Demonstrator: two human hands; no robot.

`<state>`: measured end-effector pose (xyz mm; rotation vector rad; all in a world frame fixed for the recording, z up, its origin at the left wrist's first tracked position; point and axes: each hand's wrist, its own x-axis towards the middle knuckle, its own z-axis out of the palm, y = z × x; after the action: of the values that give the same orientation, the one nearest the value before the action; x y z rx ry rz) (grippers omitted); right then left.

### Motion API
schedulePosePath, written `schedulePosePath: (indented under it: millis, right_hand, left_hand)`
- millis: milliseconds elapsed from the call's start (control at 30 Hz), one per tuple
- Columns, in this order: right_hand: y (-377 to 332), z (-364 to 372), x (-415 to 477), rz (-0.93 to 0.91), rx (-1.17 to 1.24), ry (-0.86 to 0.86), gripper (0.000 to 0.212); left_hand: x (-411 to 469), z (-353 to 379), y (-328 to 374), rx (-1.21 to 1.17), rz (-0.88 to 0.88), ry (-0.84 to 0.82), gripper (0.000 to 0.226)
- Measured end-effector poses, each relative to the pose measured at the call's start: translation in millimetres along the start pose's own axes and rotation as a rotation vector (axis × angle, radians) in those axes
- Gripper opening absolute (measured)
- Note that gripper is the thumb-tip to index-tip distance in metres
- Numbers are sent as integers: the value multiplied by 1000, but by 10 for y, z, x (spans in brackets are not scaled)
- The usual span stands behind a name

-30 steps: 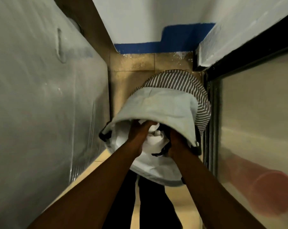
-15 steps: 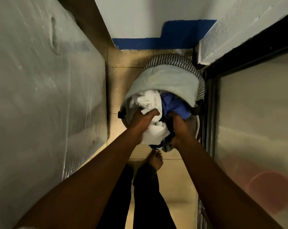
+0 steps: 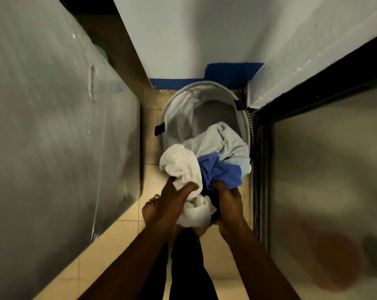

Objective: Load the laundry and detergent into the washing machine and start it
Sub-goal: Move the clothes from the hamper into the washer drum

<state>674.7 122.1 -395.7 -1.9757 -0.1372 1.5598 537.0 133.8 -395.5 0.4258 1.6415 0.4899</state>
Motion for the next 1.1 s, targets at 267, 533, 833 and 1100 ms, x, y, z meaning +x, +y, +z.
schedulePosePath:
  millis: [267,533,833,1100]
  right_hand:
    - [-398,-16,-1133,-185,-127,-37,46]
    - [-1187,-3,-2316,-329,-154,-213,33]
    - [-1712,252,-3824,-547,-98,-338,61]
    - [-1652,1308,-5012,-693,-112,-426,27]
  left_hand:
    - [-1064,-337,256,-132,55,80,45]
    - [-2314,-743,1101,-312,295,99,49]
    - [-3599,-1493,1668,-411,545,95,44]
    - [-4199,-2830,1925,-509,691,107,37]
